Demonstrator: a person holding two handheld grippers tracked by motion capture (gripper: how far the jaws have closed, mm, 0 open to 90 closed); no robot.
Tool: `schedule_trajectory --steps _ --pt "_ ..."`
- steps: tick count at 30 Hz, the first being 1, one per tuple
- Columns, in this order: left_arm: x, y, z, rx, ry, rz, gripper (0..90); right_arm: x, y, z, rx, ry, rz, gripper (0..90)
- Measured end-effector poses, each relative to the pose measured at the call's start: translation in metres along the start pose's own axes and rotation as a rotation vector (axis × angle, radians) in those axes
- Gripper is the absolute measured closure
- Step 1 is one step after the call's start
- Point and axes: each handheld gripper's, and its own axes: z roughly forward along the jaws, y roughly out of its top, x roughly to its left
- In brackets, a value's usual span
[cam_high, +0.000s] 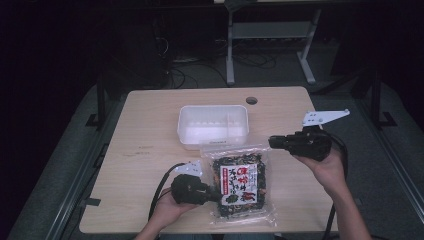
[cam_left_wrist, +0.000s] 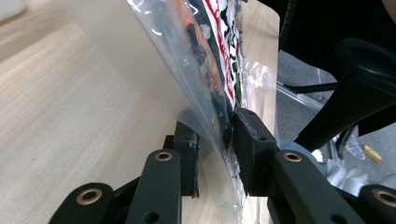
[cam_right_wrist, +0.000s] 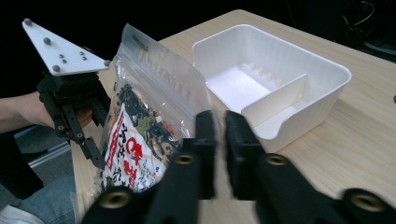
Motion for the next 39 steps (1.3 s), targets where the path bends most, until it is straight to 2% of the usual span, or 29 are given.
schedule_trajectory --steps 1,3,5,7,8,9,11,13,15,18,19,22,23,27,31,32,33,37,39 --pt "-0.001 0.000 0.000 0.001 0.001 0.000 71.6 -0.001 -0.001 0.001 0.003 0.005 0.001 67.2" --pt "-0.001 0.001 0.000 0.005 0.006 0.012 71.6 -0.005 -0.005 0.004 0.026 0.026 0.013 53.7" --pt "-0.002 0.001 0.000 0.004 0.011 0.018 71.6 -0.009 -0.009 0.008 0.047 0.049 0.037 45.1" --pt "-0.002 0.001 0.000 0.004 0.011 0.019 71.6 -0.013 -0.014 0.013 0.053 0.095 0.056 42.3" --pt "-0.002 0.001 0.000 0.006 0.011 0.019 71.6 -0.014 -0.019 0.019 0.055 0.137 0.067 40.2" --pt "-0.002 0.001 0.000 0.006 0.011 0.019 71.6 -0.014 -0.019 0.019 0.055 0.137 0.067 40.2" --pt "-0.002 0.001 0.000 0.005 0.012 0.021 71.6 -0.014 -0.021 0.024 0.057 0.179 0.072 40.2" --pt "-0.003 0.001 0.000 0.006 0.012 0.025 71.6 -0.012 -0.022 0.030 0.077 0.200 0.064 40.1" --pt "-0.003 0.002 0.000 0.007 0.012 0.028 71.6 -0.007 -0.022 0.040 0.129 0.232 0.045 40.9" --pt "-0.002 0.002 0.000 0.007 0.011 0.029 71.6 -0.005 -0.023 0.047 0.158 0.243 0.033 42.3" --pt "-0.002 0.002 -0.001 0.007 0.011 0.029 71.6 -0.004 -0.023 0.051 0.173 0.264 0.033 47.1" --pt "-0.002 0.002 -0.001 0.009 0.010 0.033 71.5 -0.002 -0.023 0.055 0.189 0.279 0.021 53.5" --pt "-0.002 0.002 -0.001 0.008 0.008 0.033 71.4 0.000 -0.023 0.058 0.202 0.298 0.008 60.9" --pt "-0.002 0.001 -0.002 0.004 0.016 0.033 70.3 -0.001 -0.022 0.057 0.190 0.323 0.016 64.8" --pt "-0.001 0.001 -0.004 -0.004 0.047 0.033 63.1 -0.001 -0.021 0.052 0.166 0.363 0.025 69.7" --pt "0.000 0.000 -0.005 0.003 0.050 0.035 61.1 -0.001 -0.021 0.051 0.162 0.372 0.027 70.8" --pt "0.000 -0.001 -0.006 0.015 0.071 0.043 58.1 0.001 -0.020 0.047 0.148 0.391 0.027 72.5" --pt "0.001 -0.002 -0.008 0.022 0.082 0.042 54.5 0.002 -0.019 0.041 0.121 0.394 0.026 74.8" --pt "0.000 -0.003 -0.010 0.025 0.099 0.044 52.8 0.003 -0.017 0.035 0.105 0.376 0.023 75.3"
